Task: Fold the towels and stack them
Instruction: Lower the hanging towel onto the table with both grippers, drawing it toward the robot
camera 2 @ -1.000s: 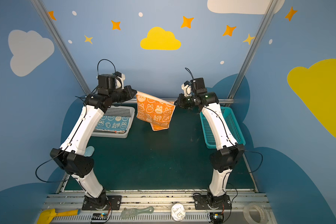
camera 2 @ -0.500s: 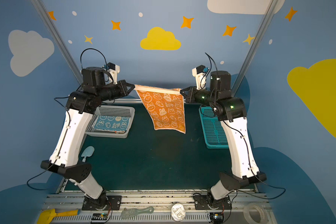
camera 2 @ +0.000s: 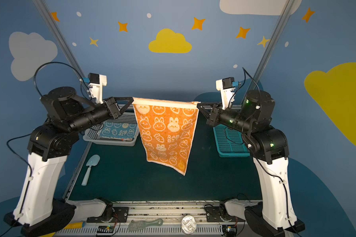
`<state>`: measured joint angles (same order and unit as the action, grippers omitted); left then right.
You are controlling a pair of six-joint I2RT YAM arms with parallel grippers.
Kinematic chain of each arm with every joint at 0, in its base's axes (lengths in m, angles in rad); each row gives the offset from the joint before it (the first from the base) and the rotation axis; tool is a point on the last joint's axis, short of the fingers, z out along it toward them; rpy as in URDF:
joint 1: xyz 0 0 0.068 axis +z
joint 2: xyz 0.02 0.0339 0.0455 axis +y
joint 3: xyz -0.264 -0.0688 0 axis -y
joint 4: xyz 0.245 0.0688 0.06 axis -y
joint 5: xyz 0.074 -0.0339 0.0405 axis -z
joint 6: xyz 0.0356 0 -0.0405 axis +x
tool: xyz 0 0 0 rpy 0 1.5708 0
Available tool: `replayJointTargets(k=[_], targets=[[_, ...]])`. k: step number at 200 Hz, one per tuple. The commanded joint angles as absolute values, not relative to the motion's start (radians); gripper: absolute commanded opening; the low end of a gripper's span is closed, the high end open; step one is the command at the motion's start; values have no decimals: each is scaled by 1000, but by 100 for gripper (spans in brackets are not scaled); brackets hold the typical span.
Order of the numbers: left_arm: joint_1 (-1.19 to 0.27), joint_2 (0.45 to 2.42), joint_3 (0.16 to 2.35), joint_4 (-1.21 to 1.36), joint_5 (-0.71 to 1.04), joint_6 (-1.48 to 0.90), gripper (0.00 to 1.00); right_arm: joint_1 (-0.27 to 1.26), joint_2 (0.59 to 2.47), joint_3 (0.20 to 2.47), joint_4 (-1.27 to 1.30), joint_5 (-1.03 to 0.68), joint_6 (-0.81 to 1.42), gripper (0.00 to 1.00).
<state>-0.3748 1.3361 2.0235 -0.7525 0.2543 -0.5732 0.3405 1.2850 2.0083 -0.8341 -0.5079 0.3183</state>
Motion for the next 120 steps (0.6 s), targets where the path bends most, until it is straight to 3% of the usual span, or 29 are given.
replayJointTargets(k=[1,60,120], targets=[[-315,1439,2020,-767,170,-567,3,311,1385,2011,-859,-408,343,0],[-196,1826,2058,-686,352,-590,3,238,1739,2045,-831,-450,370,0],[-182,2208,2248,-712,402,-552,3,199,2070,2149,-856,-549,374,0]])
